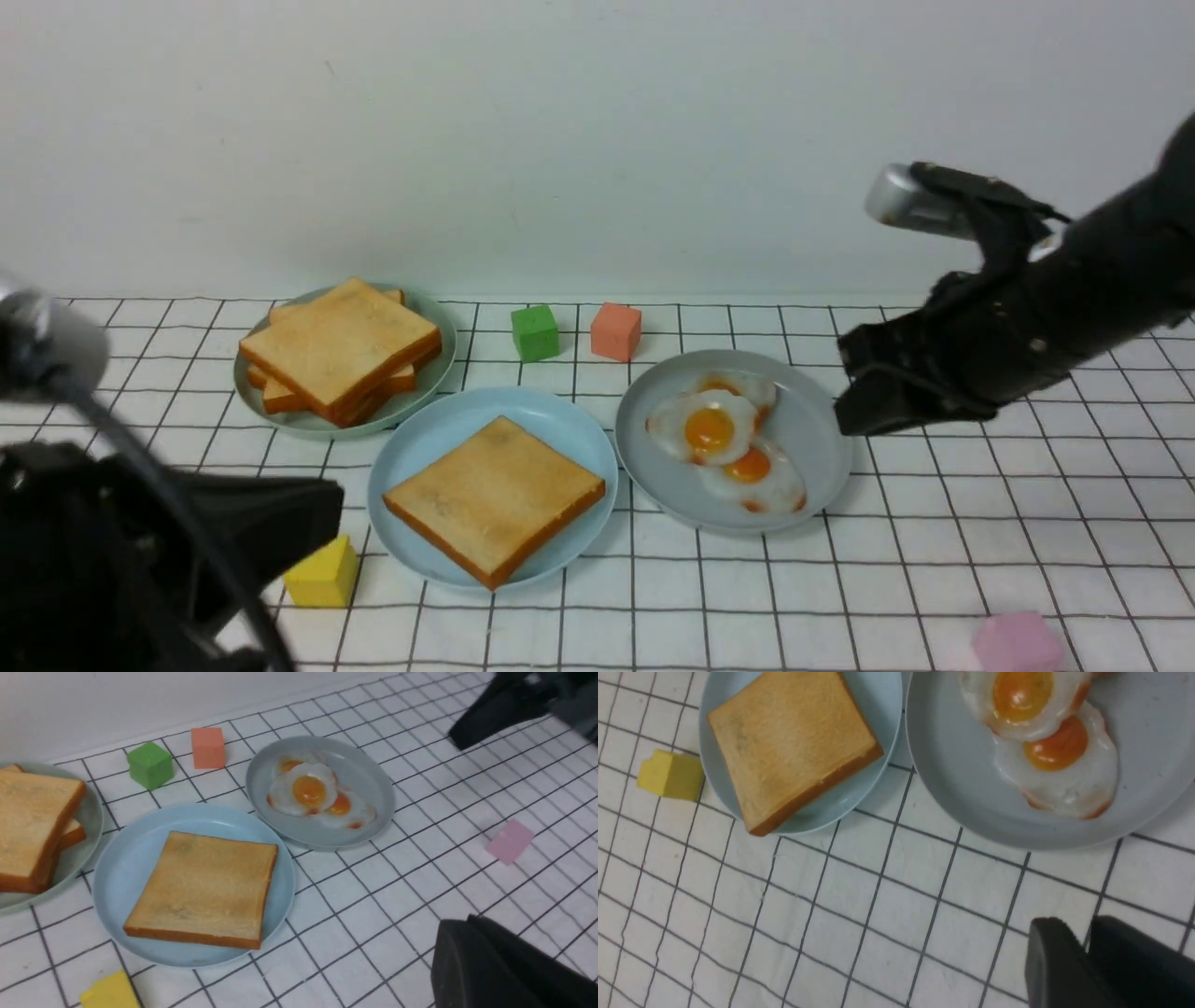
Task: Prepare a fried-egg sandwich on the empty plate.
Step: Use the right arm to grab a fried egg
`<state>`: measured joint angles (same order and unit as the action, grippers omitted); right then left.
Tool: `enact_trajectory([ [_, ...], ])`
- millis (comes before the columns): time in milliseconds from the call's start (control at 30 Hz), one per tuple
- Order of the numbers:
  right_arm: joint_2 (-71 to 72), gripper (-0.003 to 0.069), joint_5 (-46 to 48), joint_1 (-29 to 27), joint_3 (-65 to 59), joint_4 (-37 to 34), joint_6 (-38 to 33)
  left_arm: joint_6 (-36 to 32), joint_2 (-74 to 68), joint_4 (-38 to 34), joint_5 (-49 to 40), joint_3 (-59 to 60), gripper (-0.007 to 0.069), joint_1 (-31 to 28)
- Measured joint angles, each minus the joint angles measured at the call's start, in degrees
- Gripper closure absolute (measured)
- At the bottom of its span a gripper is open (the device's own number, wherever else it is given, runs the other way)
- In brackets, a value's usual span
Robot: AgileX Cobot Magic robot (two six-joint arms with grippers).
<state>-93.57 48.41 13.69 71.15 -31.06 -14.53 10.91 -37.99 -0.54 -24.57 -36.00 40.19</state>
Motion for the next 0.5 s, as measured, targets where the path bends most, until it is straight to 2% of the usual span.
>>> enact_trajectory([
  [33,-1.1,0.0468,-0.2,0.0,0.6,-0.2,0.0,0.0,0.6,-0.3,0.9,0.6,0.0638,0.0],
  [167,-13.0,0.033,-1.5,0.0,8.2,-1.4,1.5,0.0,4.9,-2.6,5.7,3.6,0.0638,0.0],
  [233,-16.8,0.03,-2.0,0.0,11.5,-1.4,2.0,0.0,5.2,-2.9,7.9,3.6,0.0638,0.0],
  [500,-27.2,0.0277,-4.8,0.0,19.8,-1.6,5.6,0.0,5.3,-3.1,9.8,3.6,0.0638,0.0],
])
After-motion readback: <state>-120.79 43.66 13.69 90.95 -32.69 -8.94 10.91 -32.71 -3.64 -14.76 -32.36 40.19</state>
